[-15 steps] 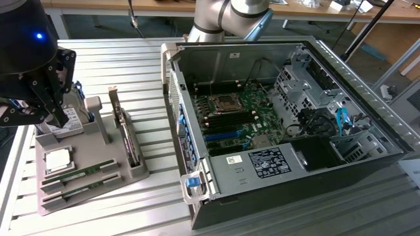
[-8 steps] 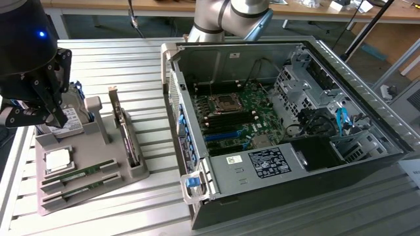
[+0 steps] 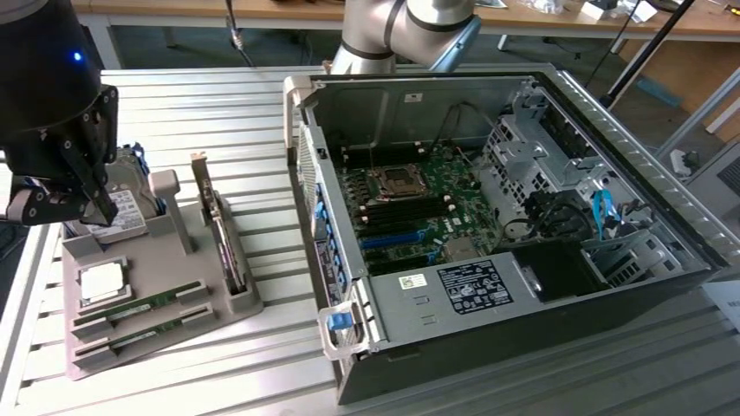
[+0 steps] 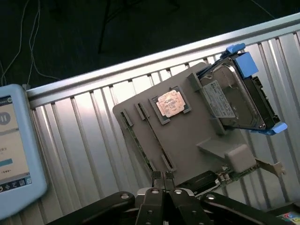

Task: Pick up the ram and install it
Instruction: 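Pick up the ram and move it above insertion slot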

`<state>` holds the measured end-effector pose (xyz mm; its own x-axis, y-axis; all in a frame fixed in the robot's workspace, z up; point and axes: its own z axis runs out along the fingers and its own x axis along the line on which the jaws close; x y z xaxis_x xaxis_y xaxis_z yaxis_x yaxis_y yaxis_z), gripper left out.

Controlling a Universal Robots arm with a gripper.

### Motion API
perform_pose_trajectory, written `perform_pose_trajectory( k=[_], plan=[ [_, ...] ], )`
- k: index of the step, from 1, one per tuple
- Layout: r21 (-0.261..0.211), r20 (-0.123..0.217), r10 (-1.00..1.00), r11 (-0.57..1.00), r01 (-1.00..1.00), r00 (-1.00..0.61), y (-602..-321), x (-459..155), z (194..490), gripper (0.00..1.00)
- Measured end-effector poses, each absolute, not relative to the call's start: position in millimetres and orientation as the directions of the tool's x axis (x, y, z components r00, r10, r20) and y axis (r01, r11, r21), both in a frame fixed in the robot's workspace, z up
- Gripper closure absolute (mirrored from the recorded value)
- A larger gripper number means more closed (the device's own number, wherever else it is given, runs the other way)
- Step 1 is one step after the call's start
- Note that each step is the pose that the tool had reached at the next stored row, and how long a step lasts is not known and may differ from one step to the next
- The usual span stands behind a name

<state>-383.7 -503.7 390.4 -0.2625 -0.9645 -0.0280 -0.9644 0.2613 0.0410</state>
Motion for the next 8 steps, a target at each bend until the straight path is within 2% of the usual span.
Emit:
perform_pose_trajectory(
  k=[8],
  plan=[
    [0.041, -0.028, -0.990, 0.133, -0.990, -0.135, -503.9, -383.7, 390.3, 0.89]
  ],
)
